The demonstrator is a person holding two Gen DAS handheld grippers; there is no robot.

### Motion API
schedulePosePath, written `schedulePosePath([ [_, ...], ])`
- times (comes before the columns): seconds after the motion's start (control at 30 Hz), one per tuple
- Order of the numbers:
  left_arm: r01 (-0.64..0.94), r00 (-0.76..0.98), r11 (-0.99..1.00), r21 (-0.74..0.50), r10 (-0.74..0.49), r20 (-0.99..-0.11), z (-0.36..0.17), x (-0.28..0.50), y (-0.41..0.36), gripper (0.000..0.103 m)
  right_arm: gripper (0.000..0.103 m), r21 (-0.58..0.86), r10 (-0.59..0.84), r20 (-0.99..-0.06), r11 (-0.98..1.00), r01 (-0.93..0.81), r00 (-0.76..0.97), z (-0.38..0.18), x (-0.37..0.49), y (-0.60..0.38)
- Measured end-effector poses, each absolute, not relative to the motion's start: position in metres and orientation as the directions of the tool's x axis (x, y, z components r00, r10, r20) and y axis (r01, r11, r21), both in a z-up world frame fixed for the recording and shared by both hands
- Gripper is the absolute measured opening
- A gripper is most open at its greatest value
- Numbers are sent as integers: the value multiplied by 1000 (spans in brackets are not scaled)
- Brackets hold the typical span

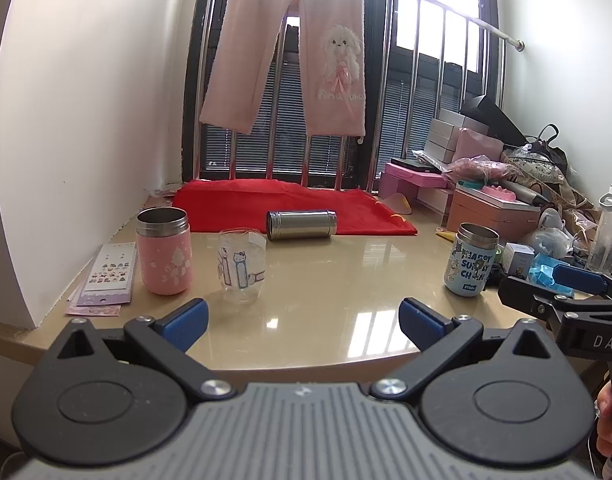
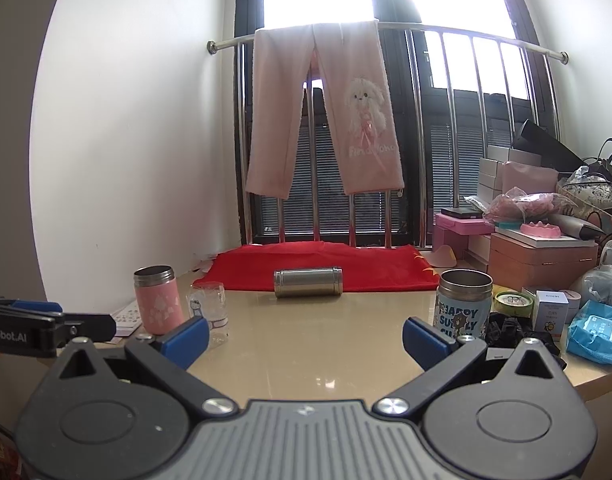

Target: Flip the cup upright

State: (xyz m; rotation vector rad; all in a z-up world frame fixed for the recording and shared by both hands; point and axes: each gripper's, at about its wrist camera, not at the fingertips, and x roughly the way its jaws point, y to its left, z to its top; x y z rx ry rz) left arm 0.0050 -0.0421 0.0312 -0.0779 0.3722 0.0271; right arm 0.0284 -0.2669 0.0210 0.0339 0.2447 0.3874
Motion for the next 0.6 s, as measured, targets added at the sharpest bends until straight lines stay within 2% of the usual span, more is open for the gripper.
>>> schedulePosePath([
  [0.6, -21, 928, 996, -82, -11, -373, 28, 5, -45, 103, 103, 77, 378, -234, 926, -371, 896, 19, 29, -268],
])
